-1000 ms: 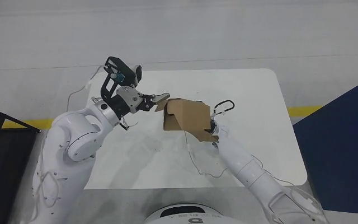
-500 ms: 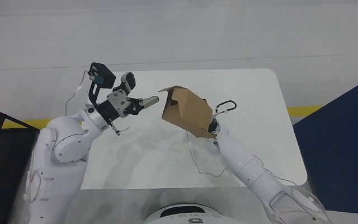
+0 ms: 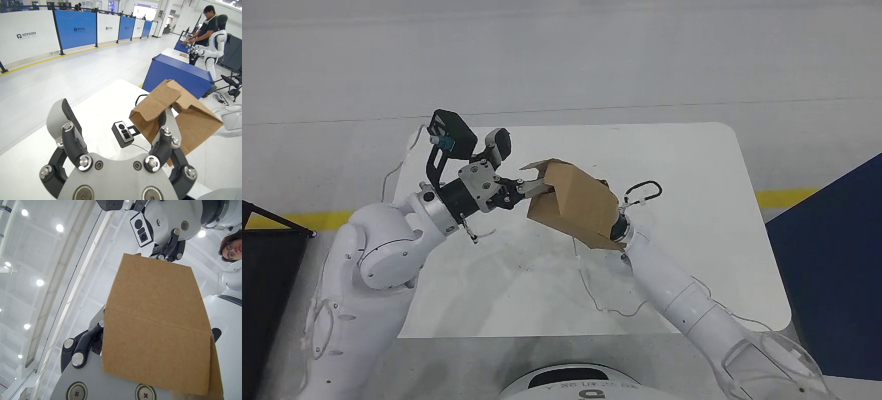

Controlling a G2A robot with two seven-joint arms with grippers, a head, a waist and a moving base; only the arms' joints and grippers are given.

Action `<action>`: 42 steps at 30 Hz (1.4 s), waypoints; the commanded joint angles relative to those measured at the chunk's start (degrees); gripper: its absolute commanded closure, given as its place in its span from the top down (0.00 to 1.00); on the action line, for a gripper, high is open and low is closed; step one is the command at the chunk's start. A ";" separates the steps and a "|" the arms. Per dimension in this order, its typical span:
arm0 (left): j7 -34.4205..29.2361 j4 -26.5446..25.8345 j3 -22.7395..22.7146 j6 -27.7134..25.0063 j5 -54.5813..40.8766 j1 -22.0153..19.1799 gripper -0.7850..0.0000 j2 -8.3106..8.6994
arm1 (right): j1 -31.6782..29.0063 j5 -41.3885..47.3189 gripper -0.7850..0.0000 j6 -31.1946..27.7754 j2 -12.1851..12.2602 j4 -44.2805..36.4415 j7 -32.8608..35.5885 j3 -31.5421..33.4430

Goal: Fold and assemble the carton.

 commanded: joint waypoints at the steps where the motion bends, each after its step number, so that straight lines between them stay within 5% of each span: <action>1: -0.60 0.40 -0.61 -0.78 -3.23 -0.07 1.00 0.10 | -0.18 0.16 0.00 -0.20 0.11 -0.01 0.21 0.09; 12: -1.67 3.04 -2.19 -3.68 -12.83 -1.40 1.00 0.55 | -0.60 0.06 0.00 -0.25 0.79 -0.89 0.27 0.12; 28: 0.74 3.41 3.88 -0.95 -2.52 -4.36 1.00 0.29 | -1.50 0.10 0.00 -0.82 1.68 -1.95 0.83 0.14; 35: 0.88 3.28 0.81 -4.13 -5.08 -2.92 1.00 0.82 | -1.41 0.18 0.00 -0.71 1.99 -2.43 0.72 -0.03; 42: -4.60 5.71 -5.07 -8.02 -21.06 -3.05 1.00 1.85 | -1.09 1.33 0.00 -0.18 2.18 -2.83 0.20 -0.35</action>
